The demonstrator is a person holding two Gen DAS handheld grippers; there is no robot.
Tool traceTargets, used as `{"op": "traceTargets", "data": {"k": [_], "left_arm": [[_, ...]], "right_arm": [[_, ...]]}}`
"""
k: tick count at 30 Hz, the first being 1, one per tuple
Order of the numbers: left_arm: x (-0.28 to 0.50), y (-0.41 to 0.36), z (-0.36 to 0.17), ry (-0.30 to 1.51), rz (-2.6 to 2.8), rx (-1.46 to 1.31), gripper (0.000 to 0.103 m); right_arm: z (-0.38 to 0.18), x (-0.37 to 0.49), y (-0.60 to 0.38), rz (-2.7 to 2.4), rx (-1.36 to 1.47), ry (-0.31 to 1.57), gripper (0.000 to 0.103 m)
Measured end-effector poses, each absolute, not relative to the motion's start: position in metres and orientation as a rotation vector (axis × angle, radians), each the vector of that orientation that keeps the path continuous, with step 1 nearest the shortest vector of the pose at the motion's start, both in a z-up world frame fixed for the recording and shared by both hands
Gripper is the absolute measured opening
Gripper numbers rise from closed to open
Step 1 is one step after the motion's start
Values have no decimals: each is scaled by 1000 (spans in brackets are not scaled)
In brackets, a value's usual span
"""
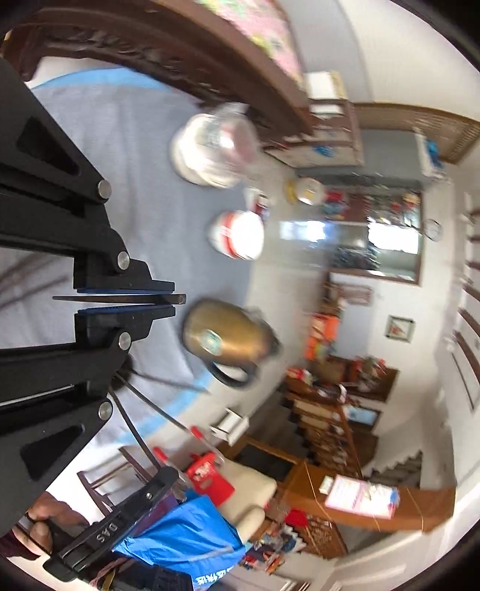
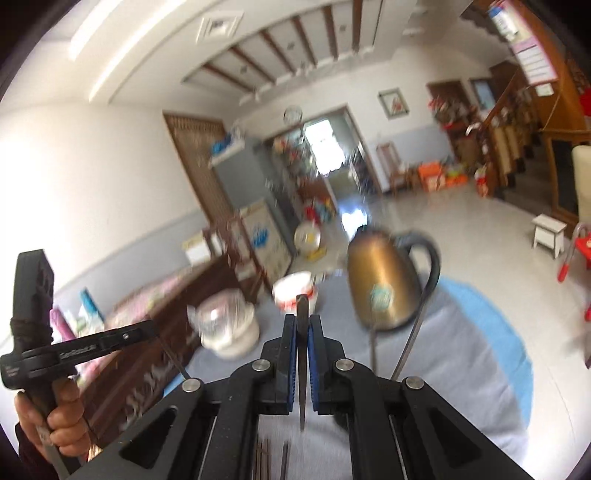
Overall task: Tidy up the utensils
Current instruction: 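Lift both chopsticks and carry them above the holder cup, then open both grippers to drop the chopsticks into the holder cup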
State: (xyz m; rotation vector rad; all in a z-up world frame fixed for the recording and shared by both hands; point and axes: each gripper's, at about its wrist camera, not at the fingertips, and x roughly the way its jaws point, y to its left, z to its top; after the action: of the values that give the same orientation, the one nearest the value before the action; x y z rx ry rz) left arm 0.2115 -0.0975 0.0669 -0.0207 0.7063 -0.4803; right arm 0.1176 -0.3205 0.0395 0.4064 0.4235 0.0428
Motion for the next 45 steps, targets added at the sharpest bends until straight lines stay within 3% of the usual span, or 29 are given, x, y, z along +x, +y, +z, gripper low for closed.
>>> {"op": "traceTargets", "data": {"k": [8,22,24,26,27,33,38,45], "left_arm": [[219,-169,107,585,-568,-22,6],[240,-214,12,832,-560,-17,6],[236,-206,14,842,-565,-3,19],[229,-195,18,818,-550,6,48],[224,-188,21,801,-539,9,50],[203,-131,19,813,-473,8,55],[183,-69,-17,900,-328,52,55],[142,-6,-91,1114,-198,78,55]], "right_arm": [[63,123,-345,-71,372,333,6],[0,135,-363,-90,412,539,9],[-9,132,-366,-80,461,573,10],[-13,127,-369,-58,500,590,11],[-15,124,-370,-58,514,592,13],[-3,87,-370,-58,571,496,39],[10,61,-352,-6,545,444,39],[-28,54,-283,135,516,624,37]]}}
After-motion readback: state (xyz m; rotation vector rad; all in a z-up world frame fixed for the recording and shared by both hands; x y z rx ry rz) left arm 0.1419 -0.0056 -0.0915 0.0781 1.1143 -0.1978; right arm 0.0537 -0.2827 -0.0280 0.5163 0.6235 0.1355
